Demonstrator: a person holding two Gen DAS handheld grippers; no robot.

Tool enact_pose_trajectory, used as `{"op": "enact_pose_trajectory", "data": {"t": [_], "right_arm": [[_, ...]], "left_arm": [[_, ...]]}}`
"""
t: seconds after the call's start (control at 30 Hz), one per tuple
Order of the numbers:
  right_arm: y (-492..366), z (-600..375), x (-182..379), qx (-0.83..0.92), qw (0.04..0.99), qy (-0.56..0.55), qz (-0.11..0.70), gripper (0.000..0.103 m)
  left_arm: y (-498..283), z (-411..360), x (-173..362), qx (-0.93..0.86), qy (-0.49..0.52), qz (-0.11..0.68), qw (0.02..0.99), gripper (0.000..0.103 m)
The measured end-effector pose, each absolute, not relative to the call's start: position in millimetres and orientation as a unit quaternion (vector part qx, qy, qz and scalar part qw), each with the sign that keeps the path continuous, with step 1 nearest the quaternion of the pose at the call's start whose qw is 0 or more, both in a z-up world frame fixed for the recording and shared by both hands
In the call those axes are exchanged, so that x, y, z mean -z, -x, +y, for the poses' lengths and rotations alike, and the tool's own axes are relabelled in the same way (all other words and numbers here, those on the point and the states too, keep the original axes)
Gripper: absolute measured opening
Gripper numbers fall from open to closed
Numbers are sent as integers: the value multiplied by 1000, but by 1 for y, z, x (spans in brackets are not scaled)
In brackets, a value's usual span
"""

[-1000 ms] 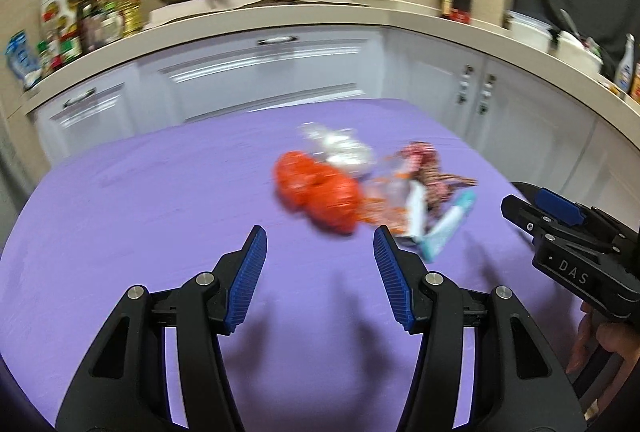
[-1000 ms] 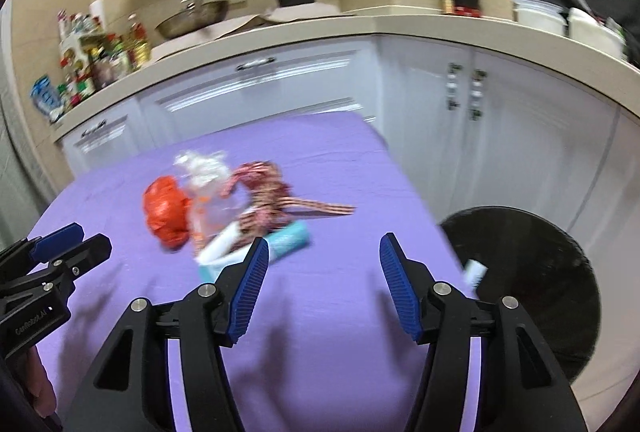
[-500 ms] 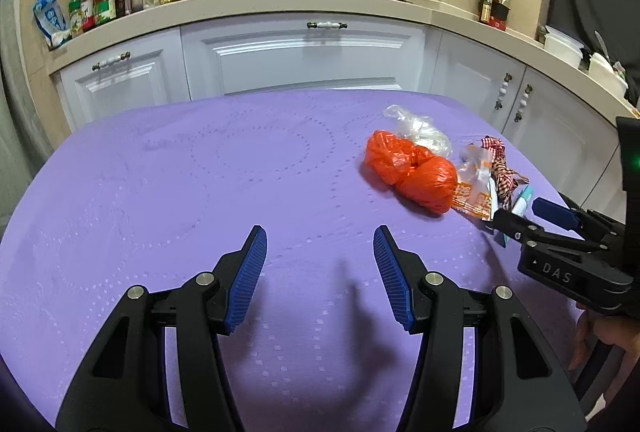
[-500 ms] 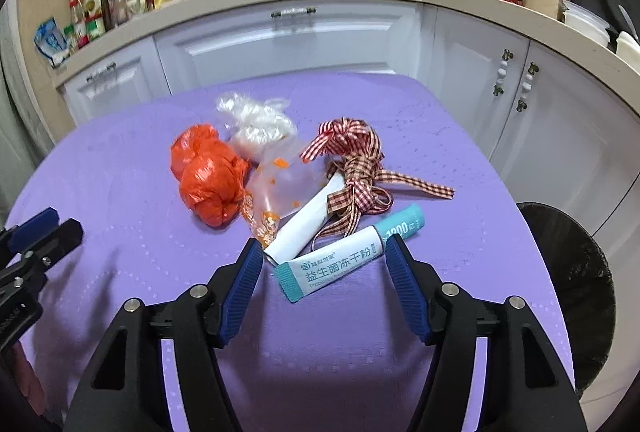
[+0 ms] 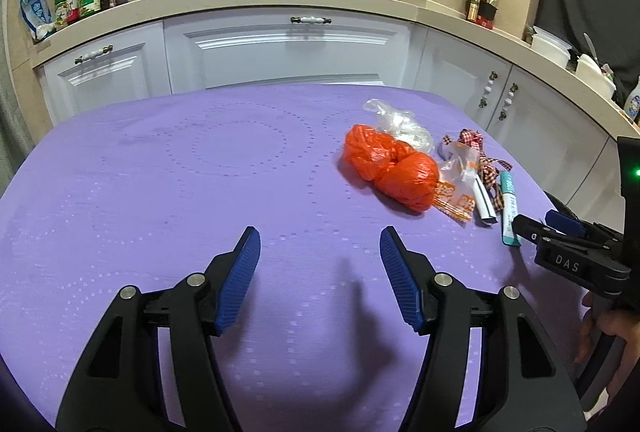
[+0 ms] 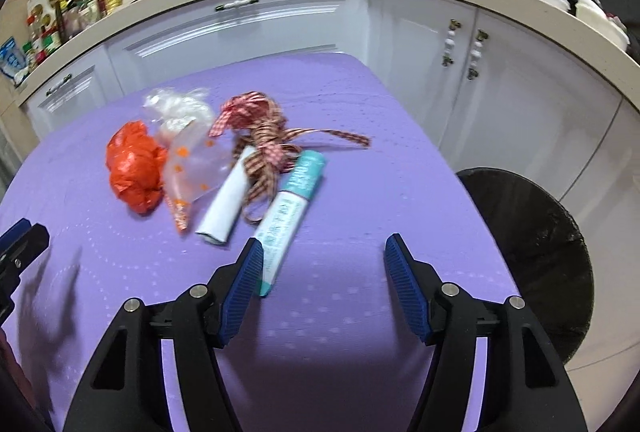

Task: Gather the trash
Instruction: 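Move the right gripper back to the table and grasp the teal tube, then grasp the white tube with the left gripper while the right holds the teal tube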

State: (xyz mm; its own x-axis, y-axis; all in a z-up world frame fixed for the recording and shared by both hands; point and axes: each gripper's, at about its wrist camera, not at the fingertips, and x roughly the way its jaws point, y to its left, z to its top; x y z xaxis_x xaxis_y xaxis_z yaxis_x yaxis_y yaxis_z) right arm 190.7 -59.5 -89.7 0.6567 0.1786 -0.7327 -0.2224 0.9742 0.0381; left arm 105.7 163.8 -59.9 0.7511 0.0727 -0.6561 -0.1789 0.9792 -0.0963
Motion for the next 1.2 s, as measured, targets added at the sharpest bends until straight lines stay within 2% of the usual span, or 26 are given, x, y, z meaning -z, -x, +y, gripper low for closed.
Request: {"op": "enact_pose_trajectory", "data": {"t": [0.27, 0.37, 0.6, 0.67, 0.8, 1.2], "right_arm": [[-195, -39, 91, -140, 903, 41, 404, 62], [-196, -40, 94, -140, 899, 42, 413, 58], [-199, -64, 92, -127, 901, 20, 414, 46], [-198, -62, 93, -133, 900, 22, 414, 41], [-198, -64, 93, -141, 900, 17, 412, 24], [-193, -91, 87, -142, 908, -7, 395, 24]], "left_arm": [[-107, 152, 60, -56, 73, 347, 933, 61], [-107, 151, 59, -54, 72, 347, 933, 61], [-108, 149, 61, -48, 75, 349, 933, 61], [-109, 147, 62, -45, 74, 350, 933, 61], [-112, 140, 62, -39, 71, 350, 933, 61], [-123, 103, 61, -16, 55, 353, 934, 60]]}}
